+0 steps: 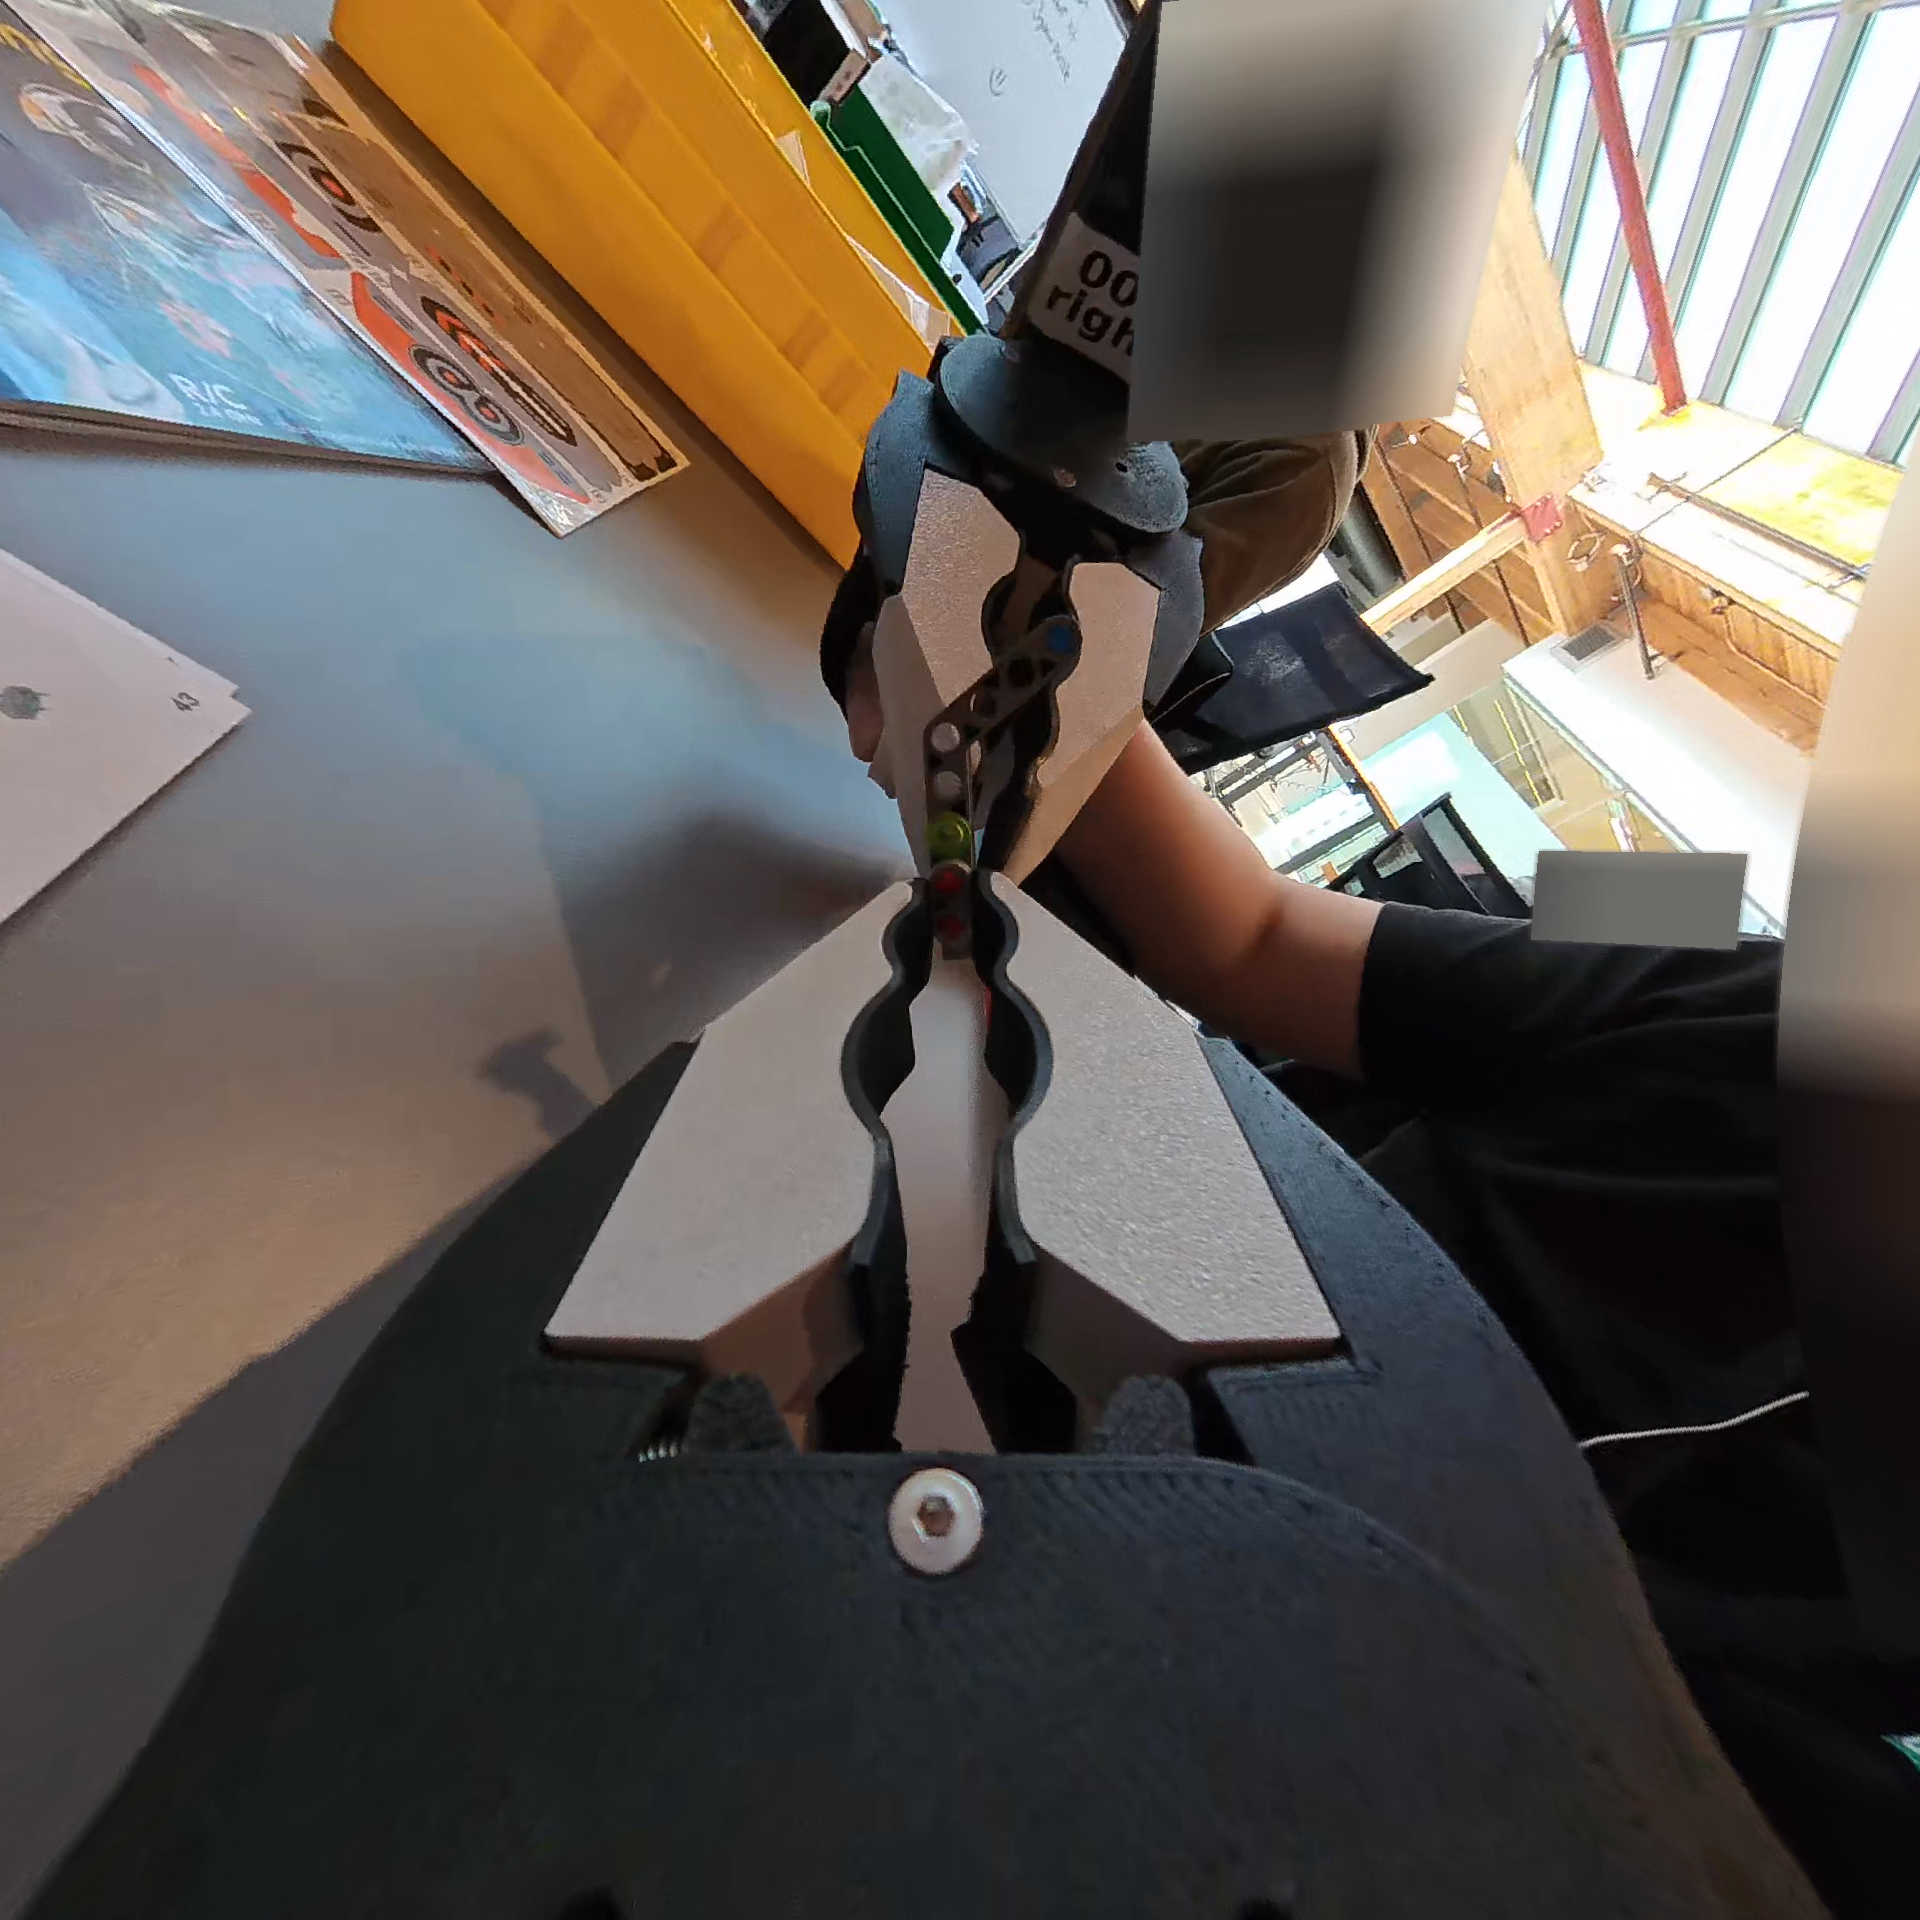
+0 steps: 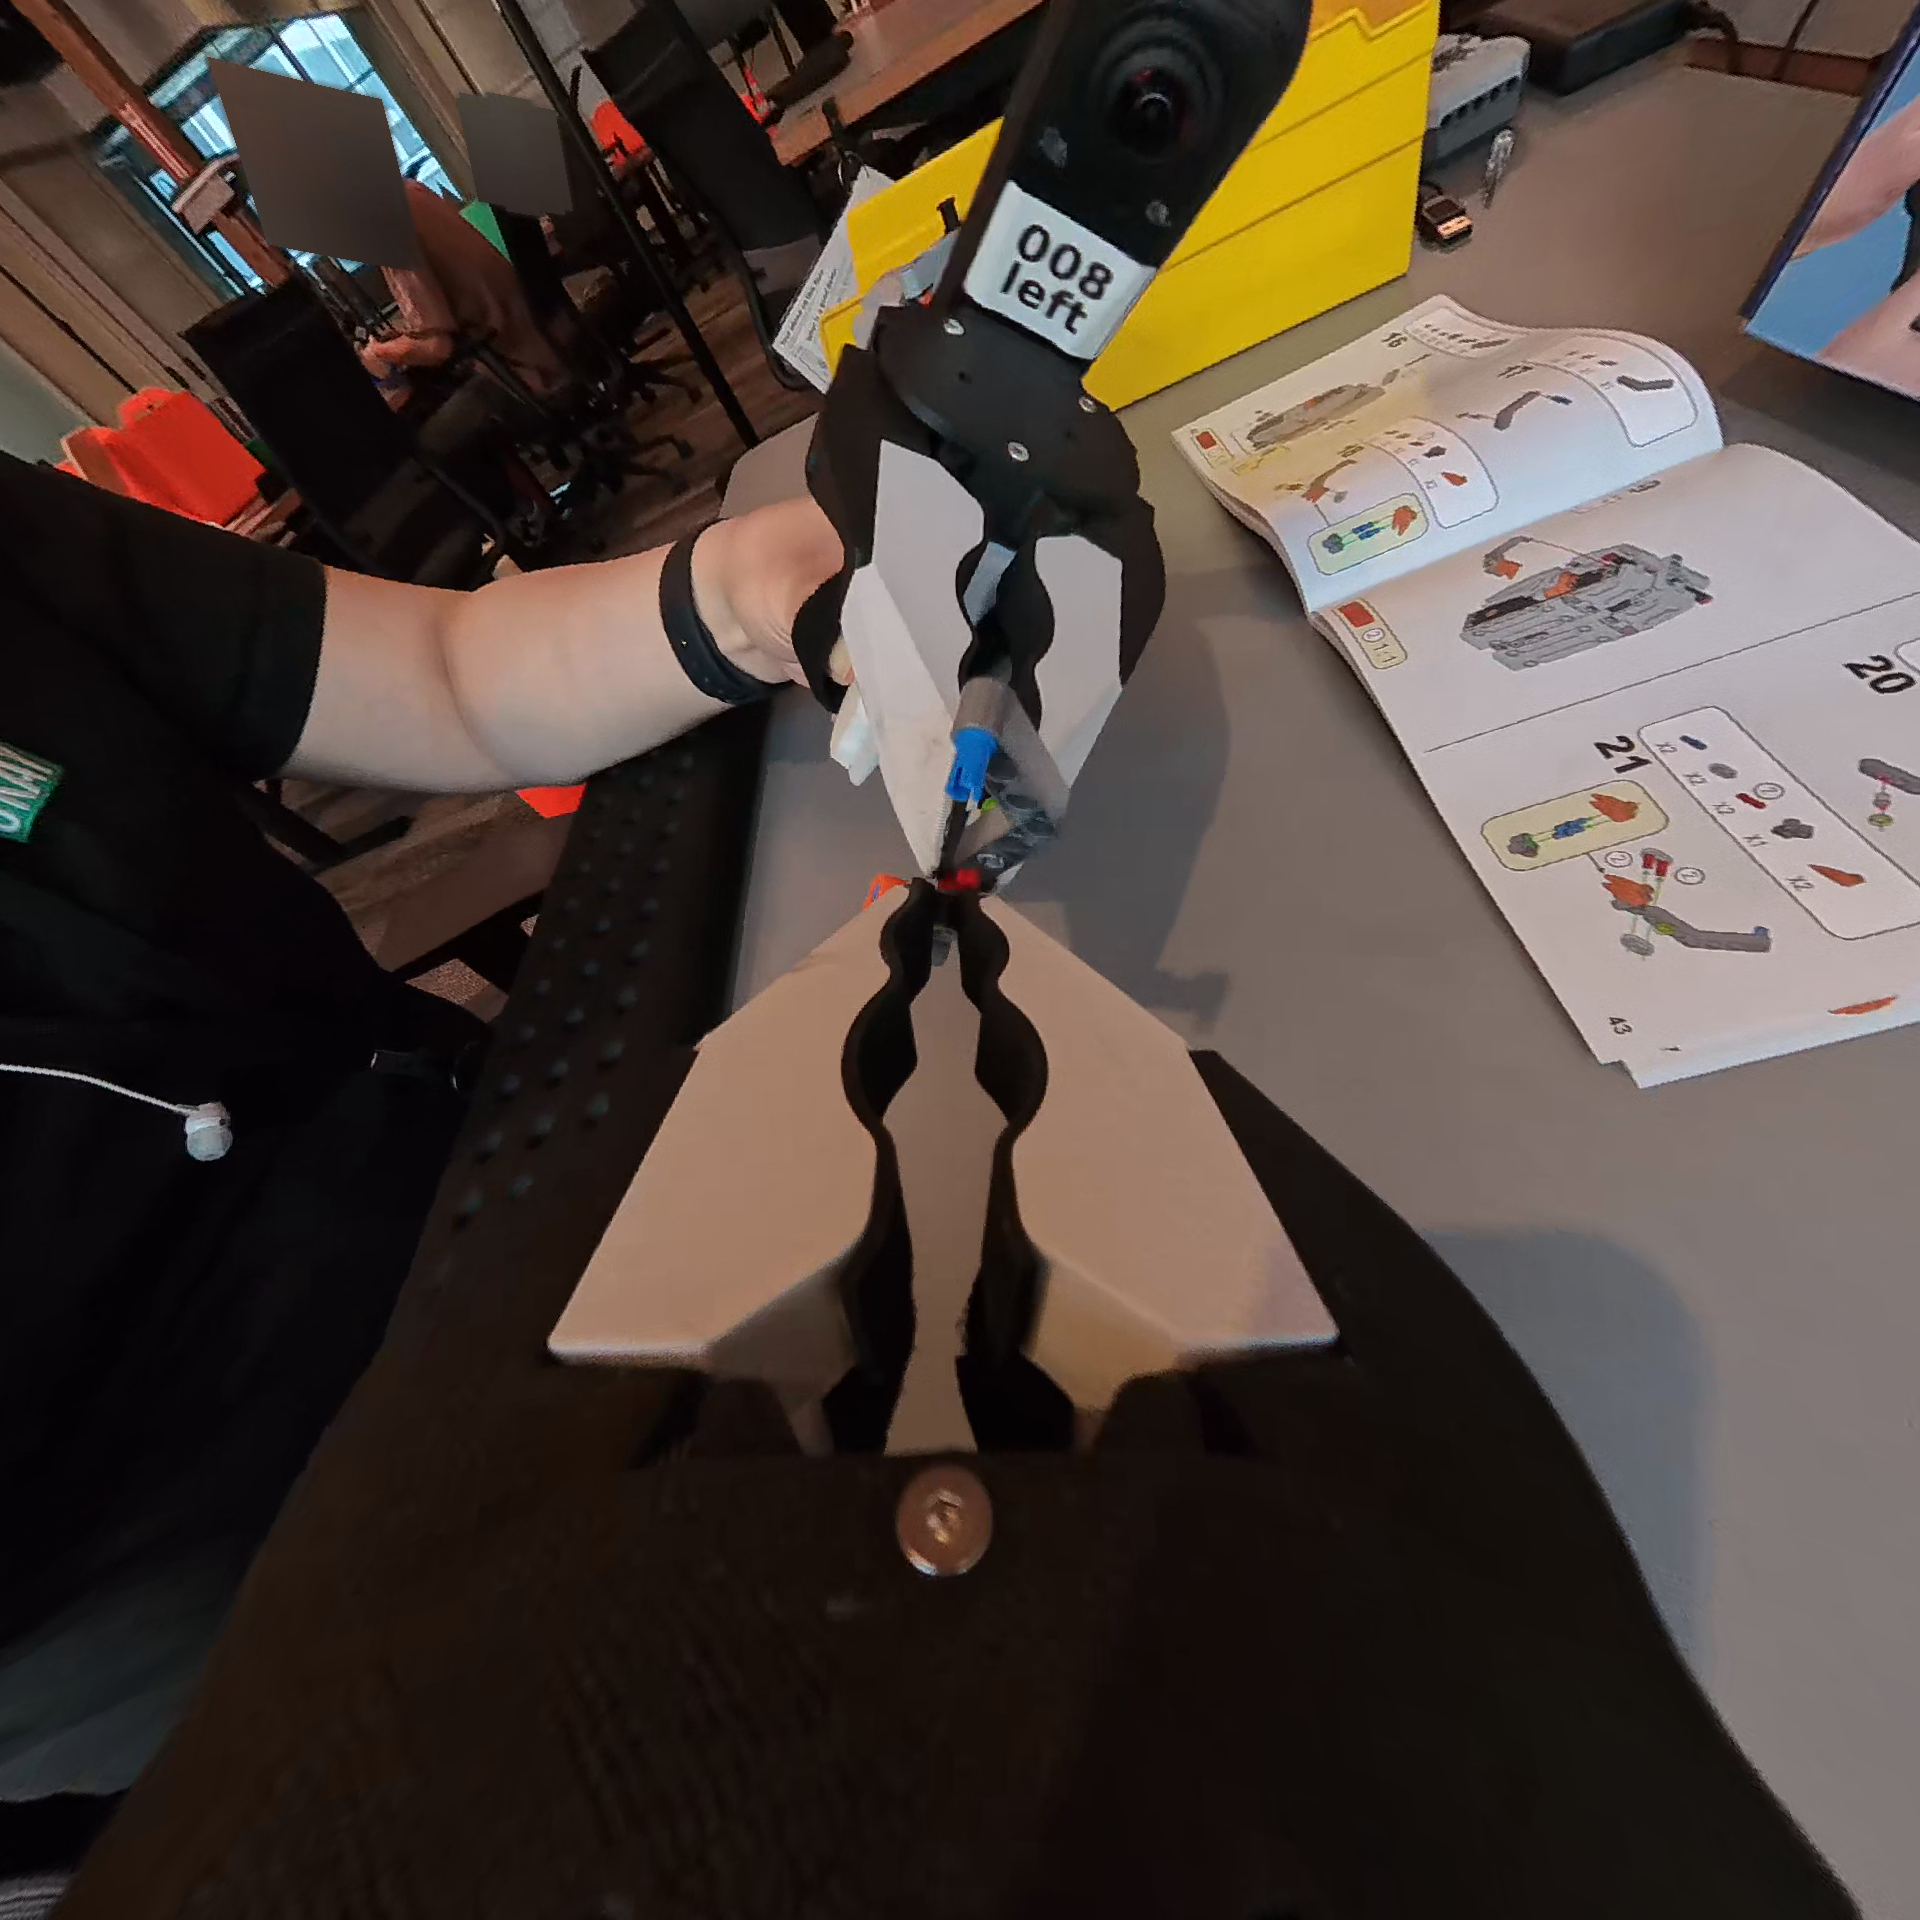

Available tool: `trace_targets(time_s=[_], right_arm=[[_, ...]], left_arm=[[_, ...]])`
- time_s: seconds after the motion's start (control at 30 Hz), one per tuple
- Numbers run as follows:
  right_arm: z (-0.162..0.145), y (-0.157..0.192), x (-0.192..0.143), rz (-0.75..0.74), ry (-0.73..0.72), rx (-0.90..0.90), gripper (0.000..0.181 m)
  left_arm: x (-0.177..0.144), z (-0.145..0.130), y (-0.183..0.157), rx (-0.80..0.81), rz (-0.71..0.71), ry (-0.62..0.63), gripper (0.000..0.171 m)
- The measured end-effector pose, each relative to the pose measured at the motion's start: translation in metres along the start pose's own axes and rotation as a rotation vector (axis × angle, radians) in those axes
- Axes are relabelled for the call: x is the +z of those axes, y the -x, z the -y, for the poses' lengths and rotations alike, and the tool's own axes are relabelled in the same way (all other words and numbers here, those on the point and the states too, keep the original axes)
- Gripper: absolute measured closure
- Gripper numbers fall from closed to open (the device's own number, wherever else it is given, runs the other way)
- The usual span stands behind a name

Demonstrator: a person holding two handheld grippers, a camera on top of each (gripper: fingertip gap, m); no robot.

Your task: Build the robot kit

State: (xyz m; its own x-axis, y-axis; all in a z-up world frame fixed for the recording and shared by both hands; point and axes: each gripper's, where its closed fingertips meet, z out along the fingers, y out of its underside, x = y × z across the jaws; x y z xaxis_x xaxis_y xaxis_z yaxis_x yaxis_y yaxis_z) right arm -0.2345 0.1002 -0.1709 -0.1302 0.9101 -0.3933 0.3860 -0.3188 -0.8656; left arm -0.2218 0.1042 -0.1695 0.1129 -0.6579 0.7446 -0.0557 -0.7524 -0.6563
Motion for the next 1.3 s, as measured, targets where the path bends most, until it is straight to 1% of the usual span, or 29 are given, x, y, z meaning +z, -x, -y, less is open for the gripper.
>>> trace_targets(time_s=[0.07, 0.2, 0.33, 0.43, 0.57, 0.7, 0.83, 1.1, 1.3], right_arm=[[0.0, 0.0, 0.0, 0.004, -0.004, 0.004, 0.177], [0.001, -0.002, 0.0, 0.0, -0.015, 0.023, 0.177], [0.005, -0.013, -0.001, -0.052, -0.046, 0.071, 0.177], [0.012, -0.019, -0.002, -0.083, -0.096, 0.111, 0.177], [0.009, -0.025, 0.001, -0.126, -0.083, 0.119, 0.177], [0.005, -0.021, 0.002, -0.093, -0.062, 0.07, 0.177], [0.01, -0.017, -0.001, -0.04, -0.108, 0.09, 0.177], [0.01, -0.017, -0.002, -0.024, -0.119, 0.099, 0.176], [0.008, -0.017, -0.001, -0.016, -0.113, 0.098, 0.176]], left_arm=[[0.0, -0.001, -0.001, -0.014, -0.015, 0.001, 0.166], [0.0, 0.001, 0.001, 0.002, 0.008, -0.007, 0.166], [-0.002, 0.008, 0.008, 0.046, 0.082, -0.049, 0.166], [-0.006, 0.016, 0.011, 0.049, 0.107, -0.105, 0.166], [-0.008, 0.017, 0.017, 0.053, 0.145, -0.112, 0.166], [-0.006, 0.011, 0.016, 0.018, 0.11, -0.075, 0.166], [-0.006, 0.014, 0.01, -0.026, 0.04, -0.097, 0.166], [-0.006, 0.016, 0.009, 0.013, 0.057, -0.095, 0.166], [-0.006, 0.013, 0.009, 0.003, 0.052, -0.079, 0.166]])
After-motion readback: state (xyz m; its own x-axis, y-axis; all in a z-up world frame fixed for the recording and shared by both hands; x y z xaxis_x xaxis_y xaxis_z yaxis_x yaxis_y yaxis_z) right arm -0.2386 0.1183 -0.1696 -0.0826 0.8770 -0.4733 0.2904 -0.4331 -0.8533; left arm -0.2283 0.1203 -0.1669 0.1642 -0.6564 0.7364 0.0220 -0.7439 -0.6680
